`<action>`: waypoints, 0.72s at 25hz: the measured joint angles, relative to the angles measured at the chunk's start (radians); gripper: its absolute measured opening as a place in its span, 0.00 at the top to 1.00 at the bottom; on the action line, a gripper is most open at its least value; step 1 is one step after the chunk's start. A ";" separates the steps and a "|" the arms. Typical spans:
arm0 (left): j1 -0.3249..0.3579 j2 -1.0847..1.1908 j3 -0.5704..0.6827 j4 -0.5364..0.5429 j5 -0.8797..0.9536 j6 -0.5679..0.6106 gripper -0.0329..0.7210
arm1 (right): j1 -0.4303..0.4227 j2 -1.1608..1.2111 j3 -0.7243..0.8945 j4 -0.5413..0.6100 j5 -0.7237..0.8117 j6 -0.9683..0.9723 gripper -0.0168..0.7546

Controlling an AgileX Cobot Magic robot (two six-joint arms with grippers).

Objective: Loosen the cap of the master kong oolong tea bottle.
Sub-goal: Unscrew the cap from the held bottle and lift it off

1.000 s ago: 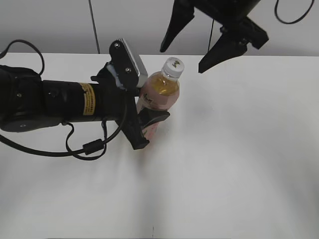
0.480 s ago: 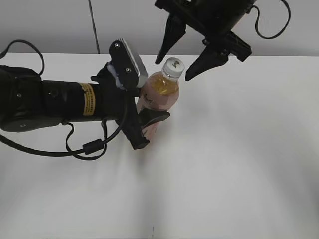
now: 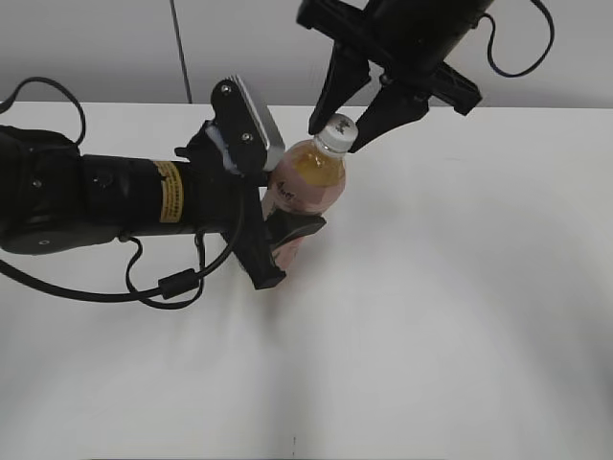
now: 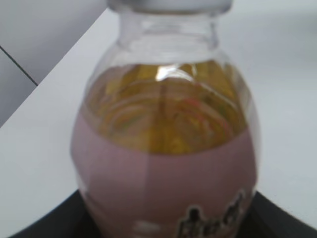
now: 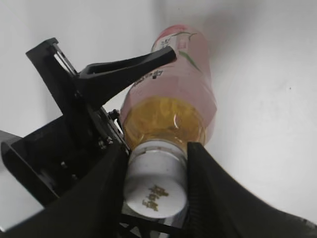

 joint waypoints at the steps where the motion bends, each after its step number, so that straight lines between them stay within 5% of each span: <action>1: 0.000 0.000 0.000 0.000 0.000 0.000 0.44 | 0.000 0.000 0.000 -0.001 0.000 -0.033 0.61; 4: 0.000 0.000 0.000 0.000 0.002 0.001 0.44 | 0.000 0.000 0.000 -0.003 -0.001 -0.274 0.61; 10: 0.000 0.000 0.000 0.001 0.003 0.001 0.44 | 0.000 0.000 -0.002 0.017 0.006 -1.180 0.61; 18: 0.000 0.000 0.000 -0.015 -0.020 -0.006 0.44 | 0.001 0.000 -0.015 0.049 0.004 -2.036 0.61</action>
